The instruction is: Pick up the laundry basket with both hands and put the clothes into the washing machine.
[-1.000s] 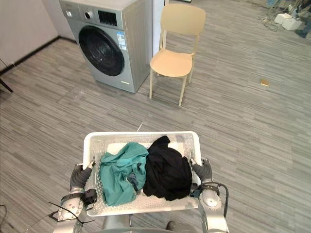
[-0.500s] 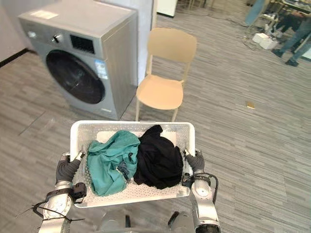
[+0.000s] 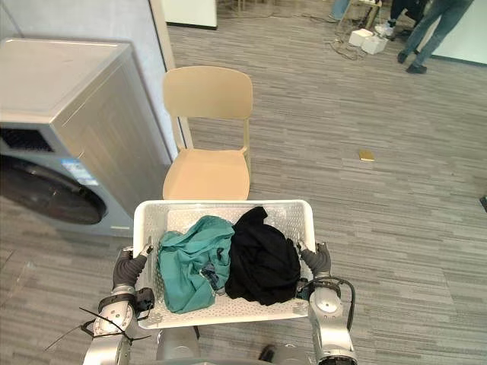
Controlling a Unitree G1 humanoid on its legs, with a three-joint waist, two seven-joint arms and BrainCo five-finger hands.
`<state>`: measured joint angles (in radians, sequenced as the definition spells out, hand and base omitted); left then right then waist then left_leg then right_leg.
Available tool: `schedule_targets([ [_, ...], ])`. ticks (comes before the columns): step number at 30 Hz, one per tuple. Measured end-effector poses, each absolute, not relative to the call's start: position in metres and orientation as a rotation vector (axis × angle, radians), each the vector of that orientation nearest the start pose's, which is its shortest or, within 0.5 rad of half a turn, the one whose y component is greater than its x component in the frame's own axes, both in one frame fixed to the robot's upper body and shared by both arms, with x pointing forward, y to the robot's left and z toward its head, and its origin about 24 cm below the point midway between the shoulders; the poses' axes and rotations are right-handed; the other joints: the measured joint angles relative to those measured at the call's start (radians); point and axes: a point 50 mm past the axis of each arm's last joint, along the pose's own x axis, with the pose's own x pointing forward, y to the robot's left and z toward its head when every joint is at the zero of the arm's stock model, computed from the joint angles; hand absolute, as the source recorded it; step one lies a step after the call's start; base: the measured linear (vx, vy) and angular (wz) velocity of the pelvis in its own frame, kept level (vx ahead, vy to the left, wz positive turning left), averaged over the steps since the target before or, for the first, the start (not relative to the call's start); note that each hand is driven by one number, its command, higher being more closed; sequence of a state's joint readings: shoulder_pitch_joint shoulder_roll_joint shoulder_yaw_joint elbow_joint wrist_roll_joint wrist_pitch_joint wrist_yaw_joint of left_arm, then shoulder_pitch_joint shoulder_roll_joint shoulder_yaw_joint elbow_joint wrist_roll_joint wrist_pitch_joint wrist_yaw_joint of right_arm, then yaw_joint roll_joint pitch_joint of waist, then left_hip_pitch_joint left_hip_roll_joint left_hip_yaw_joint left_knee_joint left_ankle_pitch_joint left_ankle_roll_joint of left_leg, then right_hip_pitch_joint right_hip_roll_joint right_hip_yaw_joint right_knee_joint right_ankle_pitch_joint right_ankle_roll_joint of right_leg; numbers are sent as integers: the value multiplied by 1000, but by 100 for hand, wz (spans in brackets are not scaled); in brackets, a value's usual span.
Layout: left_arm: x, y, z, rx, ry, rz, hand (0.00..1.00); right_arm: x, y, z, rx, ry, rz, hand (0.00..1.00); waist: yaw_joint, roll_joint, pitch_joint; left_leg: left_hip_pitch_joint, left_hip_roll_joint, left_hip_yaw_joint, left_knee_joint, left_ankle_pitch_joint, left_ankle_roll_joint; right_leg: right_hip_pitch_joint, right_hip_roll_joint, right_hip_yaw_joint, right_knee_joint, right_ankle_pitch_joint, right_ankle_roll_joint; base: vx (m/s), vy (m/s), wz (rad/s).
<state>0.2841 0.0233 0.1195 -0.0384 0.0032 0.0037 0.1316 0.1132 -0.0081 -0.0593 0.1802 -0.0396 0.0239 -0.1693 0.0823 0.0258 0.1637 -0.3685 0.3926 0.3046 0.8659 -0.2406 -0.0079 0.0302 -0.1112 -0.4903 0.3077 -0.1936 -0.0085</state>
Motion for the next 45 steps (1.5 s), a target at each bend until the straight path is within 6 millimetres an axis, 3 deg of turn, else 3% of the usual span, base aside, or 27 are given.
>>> schedule_targets([
  [1, 183, 206, -8, 61, 236, 325, 100, 216, -180, -27, -69, 308, -251, 100, 7, -1, 0, 1, -25, 6, -207, 30, -24, 17, -24, 0, 4, -4, 38, 382, 329, -36],
  [2, 182, 204, -9, 50, 240, 330, 100, 216, -182, -26, -79, 303, -247, 100, 15, 17, -5, 31, -51, -4, -445, 218, -39, 40, -29, 3, 2, -18, 95, 369, 305, -28],
  [3, 182, 208, -10, 56, 244, 338, 100, 218, -179, -29, -71, 315, -239, 100, 15, -16, 0, 44, -80, -2, -440, 228, -28, 53, -56, 14, -3, -30, 127, 417, 305, 13],
  [4, 182, 215, -10, 73, 247, 357, 100, 218, -174, -31, -59, 323, -234, 100, 8, -51, -11, 55, -135, 2, -477, 231, -24, 57, -91, -5, -42, -14, 127, 238, 126, 36],
  [5, 183, 219, -7, 78, 238, 371, 100, 223, -169, -28, -55, 302, -215, 100, 9, -65, -9, 56, -155, 0, -485, 229, -20, 66, -94, -24, -74, -2, 132, 305, 109, 44],
  [7, 183, 225, -6, 76, 227, 397, 100, 230, -163, -26, -54, 292, -191, 100, 16, -66, -5, 57, -169, -2, -470, 215, 2, 91, -81, -47, -125, 21, 128, 193, 32, 21],
  [8, 183, 227, -5, 75, 221, 412, 100, 238, -158, -25, -55, 289, -168, 100, 20, -62, -1, 62, -183, -10, -437, 199, 22, 131, -80, -80, -160, 46, 142, 112, 10, 26],
  [10, 182, 229, -3, 70, 210, 429, 100, 243, -155, -21, -54, 271, -154, 100, 40, -35, 6, 65, -187, -56, -371, 143, 1, 159, -86, -89, -123, 57, 157, 128, 80, 19],
  [11, 179, 227, -3, 68, 213, 426, 100, 242, -156, -21, -60, 272, -155, 100, 39, -24, 8, 75, -190, -89, -357, 72, -10, 146, -106, -86, -38, 36, 163, 80, 136, 9],
  [12, 179, 226, -4, 67, 213, 422, 100, 242, -156, -21, -59, 273, -156, 100, 37, -18, 9, 75, -197, -91, -349, 48, -8, 132, -129, -80, 32, 21, 160, 58, 137, 10],
  [13, 178, 224, -5, 67, 219, 415, 100, 242, -157, -22, -64, 279, -157, 100, 37, -32, 19, 88, -215, -90, -348, 32, 1, 56, -195, -57, 216, 13, 152, 33, 95, 9],
  [14, 177, 226, -4, 76, 221, 413, 100, 241, -155, -23, -59, 284, -152, 100, 33, -54, 26, 94, -234, -81, -348, 24, 13, -39, -260, 0, 387, 44, 102, 35, 82, 7],
  [15, 177, 227, -4, 81, 221, 413, 100, 241, -153, -23, -53, 288, -148, 100, 28, -65, 29, 96, -243, -78, -348, 20, 18, -75, -278, 33, 448, 71, 69, 54, 82, 11],
  [16, 176, 229, -3, 95, 223, 412, 100, 241, -148, -26, -38, 303, -138, 100, 17, -78, 30, 111, -259, -76, -361, 18, 24, -117, -297, 85, 517, 125, 72, 129, 80, 4],
  [17, 174, 234, -2, 115, 225, 421, 100, 240, -143, -27, -34, 310, -127, 100, 15, -81, 33, 144, -268, -69, -397, 19, 33, -133, -307, 97, 544, 107, 80, 143, 69, -4],
  [19, 173, 236, 0, 125, 218, 431, 100, 241, -141, -26, -34, 307, -120, 100, 15, -78, 34, 170, -268, -67, -425, 24, 40, -141, -300, 63, 538, 37, 74, 113, 26, -10],
  [20, 174, 237, 2, 131, 206, 432, 100, 241, -140, -25, -33, 300, -115, 100, 14, -72, 25, 181, -264, -67, -455, 28, 42, -154, -275, 10, 453, -18, 69, 93, 2, -4],
  [22, 176, 236, 3, 128, 200, 430, 100, 243, -141, -20, -43, 276, -107, 100, 12, -68, 16, 177, -256, -57, -479, 39, 30, -180, -229, -6, 266, -22, 60, 150, -56, 1],
  [24, 182, 237, 6, 129, 185, 428, 100, 244, -141, -17, -39, 265, -104, 100, 10, -83, 7, 157, -253, -57, -476, 51, 13, -191, -185, 3, 69, 26, 50, 136, -107, 16],
  [25, 187, 239, 4, 130, 187, 428, 100, 245, -141, -17, -37, 263, -105, 100, 6, -83, 7, 148, -252, -67, -464, 49, 7, -192, -163, 28, 22, 109, 50, 130, -156, 25],
  [26, 193, 240, 2, 129, 195, 427, 100, 245, -143, -17, -41, 263, -107, 100, 5, -67, 4, 136, -243, -85, -457, 53, -4, -182, -145, 32, -3, 136, 91, 182, -187, 15],
  [29, 207, 239, 11, 128, 153, 419, 100, 254, -143, -7, -50, 225, -99, 100, 12, -54, 6, 111, -202, -109, -487, 81, -46, -168, -69, 4, -106, 164, 71, 159, -185, 4],
  [30, 220, 240, 20, 134, 113, 407, 100, 263, -145, 1, -54, 191, -105, 100, 12, -56, 7, 92, -186, -123, -504, 93, -64, -167, -36, -16, -150, 182, 52, 98, -158, 13],
  [34, 261, 239, 54, 125, -19, 386, 100, 292, -146, 36, -30, 63, -156, 100, 18, -66, 68, 64, -165, -153, -540, 127, -91, -184, 4, -37, -185, 196, 31, 15, -124, 11],
  [38, 310, 239, 121, 146, -229, 357, 100, 318, -147, 88, 26, -122, -213, 100, 33, -74, 183, 1, -161, -179, -554, 164, -93, -235, 19, -59, -195, 210, 11, -70, -37, 10],
  [41, 335, 240, 157, 174, -305, 352, 100, 332, -144, 113, 61, -193, -230, 100, 41, -85, 220, -65, -163, -194, -553, 191, -91, -286, 23, -66, -211, 228, 3, -80, 14, 7],
  [45, 349, 244, 176, 194, -326, 360, 100, 344, -141, 124, 72, -204, -248, 100, 42, -90, 256, -126, -162, -221, -550, 210, -93, -326, 32, -87, -225, 243, -7, -47, 19, 13],
])
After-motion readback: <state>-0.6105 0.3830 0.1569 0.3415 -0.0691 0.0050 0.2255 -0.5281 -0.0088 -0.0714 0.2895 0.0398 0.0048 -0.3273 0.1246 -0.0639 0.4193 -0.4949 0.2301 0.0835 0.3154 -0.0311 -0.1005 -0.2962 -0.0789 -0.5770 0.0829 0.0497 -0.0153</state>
